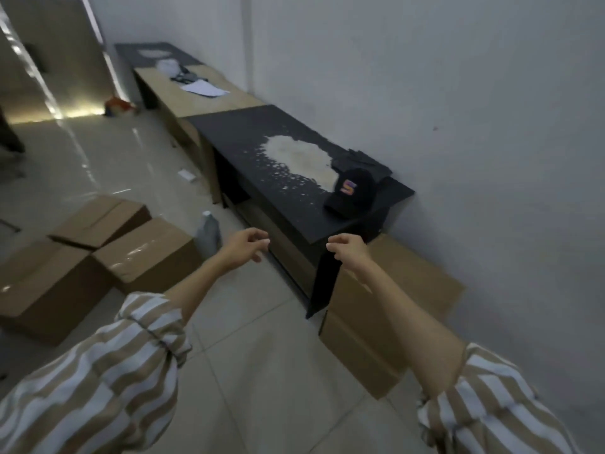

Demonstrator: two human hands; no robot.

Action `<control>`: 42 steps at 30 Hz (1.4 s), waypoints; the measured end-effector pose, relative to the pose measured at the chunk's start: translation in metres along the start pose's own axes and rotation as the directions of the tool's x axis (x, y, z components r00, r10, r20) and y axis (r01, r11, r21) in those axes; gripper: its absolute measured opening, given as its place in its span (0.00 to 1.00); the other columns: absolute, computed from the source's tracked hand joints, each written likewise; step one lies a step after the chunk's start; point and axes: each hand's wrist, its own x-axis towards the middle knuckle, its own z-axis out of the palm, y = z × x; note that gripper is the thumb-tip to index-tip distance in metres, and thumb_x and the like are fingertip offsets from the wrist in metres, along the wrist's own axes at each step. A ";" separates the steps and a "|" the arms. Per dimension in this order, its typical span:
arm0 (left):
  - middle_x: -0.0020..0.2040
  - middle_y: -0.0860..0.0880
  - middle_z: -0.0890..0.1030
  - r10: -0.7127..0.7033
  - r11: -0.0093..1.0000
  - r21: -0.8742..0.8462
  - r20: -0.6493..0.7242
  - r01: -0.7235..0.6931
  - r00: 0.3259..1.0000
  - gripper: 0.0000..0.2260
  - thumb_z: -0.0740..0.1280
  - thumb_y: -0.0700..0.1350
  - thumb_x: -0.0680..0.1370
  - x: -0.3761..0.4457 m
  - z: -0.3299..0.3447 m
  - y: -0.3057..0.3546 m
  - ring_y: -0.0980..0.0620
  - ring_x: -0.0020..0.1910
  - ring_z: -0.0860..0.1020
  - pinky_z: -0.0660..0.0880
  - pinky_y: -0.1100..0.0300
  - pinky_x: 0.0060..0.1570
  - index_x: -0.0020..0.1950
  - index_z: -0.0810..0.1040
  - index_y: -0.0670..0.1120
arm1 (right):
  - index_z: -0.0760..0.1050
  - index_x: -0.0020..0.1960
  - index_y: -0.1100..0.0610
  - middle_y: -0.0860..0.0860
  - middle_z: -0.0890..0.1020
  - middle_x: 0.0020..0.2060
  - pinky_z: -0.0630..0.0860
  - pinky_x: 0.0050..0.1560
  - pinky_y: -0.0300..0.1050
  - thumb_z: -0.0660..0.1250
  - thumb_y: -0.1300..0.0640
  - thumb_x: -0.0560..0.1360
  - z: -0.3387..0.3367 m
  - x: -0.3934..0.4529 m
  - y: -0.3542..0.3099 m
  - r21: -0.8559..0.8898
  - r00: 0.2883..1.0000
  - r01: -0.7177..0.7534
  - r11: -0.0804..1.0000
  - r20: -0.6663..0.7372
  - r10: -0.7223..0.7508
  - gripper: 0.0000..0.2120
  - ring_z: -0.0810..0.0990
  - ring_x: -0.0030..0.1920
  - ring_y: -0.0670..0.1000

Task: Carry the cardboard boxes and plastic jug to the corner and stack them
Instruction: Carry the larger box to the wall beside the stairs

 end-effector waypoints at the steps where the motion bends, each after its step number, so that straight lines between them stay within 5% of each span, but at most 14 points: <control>1: 0.45 0.46 0.80 -0.030 0.999 -0.022 -0.017 0.030 0.999 0.12 0.63 0.45 0.80 -0.005 -0.015 -0.015 0.58 0.27 0.80 0.72 0.72 0.28 0.62 0.74 0.43 | 0.78 0.59 0.56 0.52 0.79 0.51 0.75 0.51 0.46 0.68 0.55 0.75 0.018 0.000 -0.011 -0.005 0.999 0.000 1.000 0.035 0.001 0.13 0.78 0.54 0.53; 4: 0.41 0.48 0.81 -0.095 0.990 -0.108 -0.076 0.087 0.993 0.13 0.65 0.45 0.79 -0.012 -0.069 -0.065 0.46 0.36 0.81 0.81 0.54 0.44 0.60 0.75 0.39 | 0.79 0.59 0.57 0.52 0.80 0.51 0.75 0.53 0.46 0.68 0.55 0.75 0.083 0.005 -0.046 -0.011 0.994 0.031 0.999 0.110 -0.030 0.14 0.78 0.54 0.52; 7: 0.40 0.43 0.78 -0.142 0.984 -0.129 -0.147 0.123 0.979 0.11 0.63 0.39 0.79 -0.017 -0.127 -0.107 0.49 0.31 0.77 0.77 0.67 0.29 0.59 0.74 0.37 | 0.79 0.57 0.56 0.53 0.81 0.51 0.75 0.55 0.47 0.68 0.55 0.74 0.156 0.008 -0.084 -0.011 0.981 0.067 0.998 0.185 -0.064 0.12 0.79 0.55 0.54; 10: 0.44 0.39 0.77 -0.182 0.978 -0.132 -0.172 0.160 0.968 0.08 0.61 0.38 0.80 -0.010 -0.184 -0.153 0.59 0.24 0.76 0.71 0.71 0.24 0.59 0.73 0.39 | 0.79 0.56 0.58 0.55 0.81 0.48 0.75 0.45 0.44 0.68 0.57 0.75 0.229 0.017 -0.123 -0.017 0.962 0.098 0.995 0.257 -0.090 0.11 0.79 0.50 0.53; 12: 0.45 0.41 0.77 -0.236 0.968 -0.127 -0.184 0.215 0.954 0.06 0.61 0.39 0.80 -0.001 -0.223 -0.185 0.56 0.29 0.76 0.69 0.73 0.22 0.57 0.71 0.42 | 0.79 0.57 0.60 0.55 0.80 0.47 0.71 0.36 0.40 0.67 0.59 0.75 0.272 0.027 -0.150 -0.013 0.953 0.118 0.993 0.282 -0.110 0.11 0.78 0.47 0.52; 15: 0.42 0.47 0.76 -0.312 0.945 -0.166 -0.204 0.282 0.928 0.10 0.62 0.41 0.80 0.016 -0.276 -0.229 0.50 0.39 0.75 0.78 0.63 0.37 0.58 0.72 0.38 | 0.77 0.59 0.62 0.55 0.78 0.48 0.69 0.31 0.33 0.65 0.61 0.77 0.324 0.049 -0.187 -0.015 0.946 0.128 0.992 0.303 -0.118 0.12 0.77 0.44 0.49; 18: 0.41 0.49 0.74 -0.359 0.927 -0.184 -0.187 0.326 0.915 0.13 0.63 0.40 0.79 0.043 -0.322 -0.258 0.47 0.43 0.75 0.75 0.48 0.49 0.62 0.72 0.36 | 0.75 0.62 0.65 0.55 0.76 0.49 0.69 0.27 0.27 0.62 0.63 0.78 0.359 0.072 -0.220 -0.009 0.939 0.118 0.993 0.325 -0.109 0.14 0.76 0.43 0.48; 26: 0.53 0.44 0.77 -0.414 0.901 -0.222 -0.189 0.372 0.890 0.16 0.60 0.44 0.81 0.135 -0.401 -0.290 0.49 0.40 0.76 0.68 0.60 0.35 0.67 0.70 0.40 | 0.76 0.62 0.64 0.56 0.78 0.50 0.70 0.40 0.35 0.64 0.61 0.77 0.448 0.174 -0.264 -0.065 0.931 0.141 0.988 0.349 -0.110 0.14 0.76 0.50 0.51; 29: 0.57 0.44 0.76 -0.434 0.890 -0.261 -0.236 0.374 0.869 0.16 0.59 0.45 0.81 0.176 -0.420 -0.311 0.47 0.48 0.75 0.68 0.61 0.37 0.68 0.70 0.41 | 0.77 0.60 0.60 0.56 0.81 0.54 0.76 0.50 0.43 0.66 0.58 0.77 0.482 0.225 -0.280 -0.113 0.926 0.134 0.985 0.368 -0.084 0.13 0.79 0.53 0.53; 32: 0.57 0.44 0.74 -0.487 0.853 -0.344 -0.260 0.391 0.834 0.17 0.59 0.47 0.81 0.210 -0.442 -0.330 0.47 0.52 0.73 0.70 0.58 0.43 0.68 0.70 0.42 | 0.76 0.62 0.61 0.58 0.81 0.56 0.73 0.37 0.37 0.64 0.59 0.78 0.516 0.271 -0.303 -0.150 0.895 0.144 0.978 0.441 -0.064 0.14 0.77 0.50 0.52; 35: 0.63 0.42 0.73 -0.575 0.788 -0.424 -0.245 0.447 0.781 0.18 0.59 0.48 0.81 0.238 -0.468 -0.356 0.44 0.60 0.72 0.72 0.54 0.52 0.69 0.70 0.43 | 0.74 0.63 0.61 0.57 0.79 0.57 0.72 0.37 0.39 0.63 0.57 0.79 0.550 0.310 -0.324 -0.219 0.872 0.155 0.963 0.489 -0.029 0.14 0.77 0.51 0.54; 42: 0.68 0.39 0.71 -0.741 0.619 -0.586 -0.214 0.523 0.637 0.18 0.58 0.42 0.82 0.294 -0.507 -0.440 0.40 0.67 0.71 0.68 0.58 0.50 0.70 0.68 0.38 | 0.74 0.64 0.60 0.56 0.79 0.59 0.73 0.57 0.46 0.64 0.56 0.78 0.648 0.407 -0.326 -0.321 0.855 0.169 0.932 0.519 0.024 0.16 0.77 0.58 0.54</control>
